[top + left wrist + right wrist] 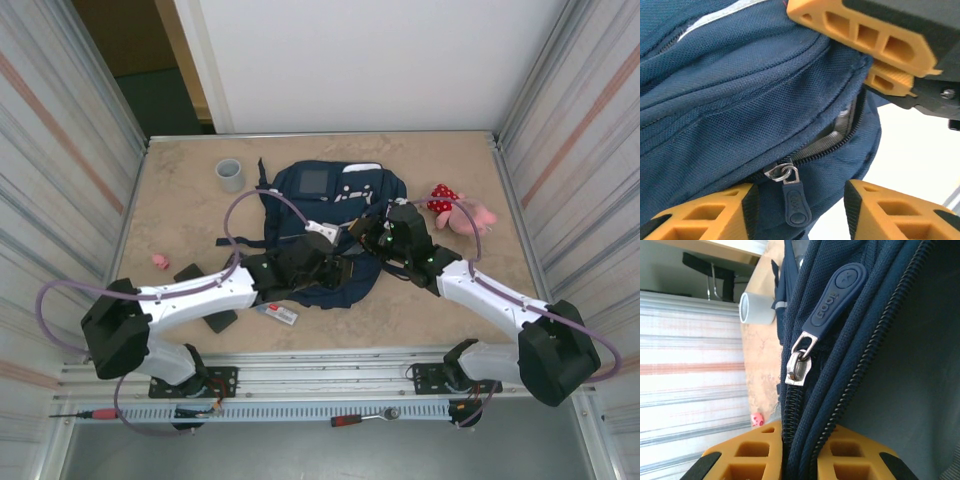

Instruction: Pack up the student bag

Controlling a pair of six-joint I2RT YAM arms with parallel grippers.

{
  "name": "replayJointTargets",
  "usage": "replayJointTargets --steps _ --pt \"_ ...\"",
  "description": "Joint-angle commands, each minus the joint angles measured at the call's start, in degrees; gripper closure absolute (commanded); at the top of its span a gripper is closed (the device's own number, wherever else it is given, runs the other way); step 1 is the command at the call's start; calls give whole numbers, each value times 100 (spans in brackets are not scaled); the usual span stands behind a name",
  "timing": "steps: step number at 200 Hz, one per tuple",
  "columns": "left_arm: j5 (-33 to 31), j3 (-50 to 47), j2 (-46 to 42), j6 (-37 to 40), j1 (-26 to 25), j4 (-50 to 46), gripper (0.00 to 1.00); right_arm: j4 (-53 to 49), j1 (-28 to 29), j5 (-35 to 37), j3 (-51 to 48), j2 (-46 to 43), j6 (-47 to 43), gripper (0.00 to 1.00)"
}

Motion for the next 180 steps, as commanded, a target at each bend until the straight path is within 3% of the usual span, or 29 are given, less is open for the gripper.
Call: replayJointTargets --steps 1,50,88,138,180 --pt "-431 223 193 -26 1 -394 55 152 101 -59 314 -62 -264 100" --pt "-575 -13 23 -176 49 -403 81 -43 103 0 359 -150 -483 100" --pt "-291 -419 -217 -144 214 -66 100 -153 70 1 390 -247 -571 100" --pt "-307 -850 -628 -23 637 -399 100 -773 -591 -427 466 -643 -889 100" --pt "136 -1263 -1016 361 956 44 100 -936 -1015 -672 326 -746 -773 98"
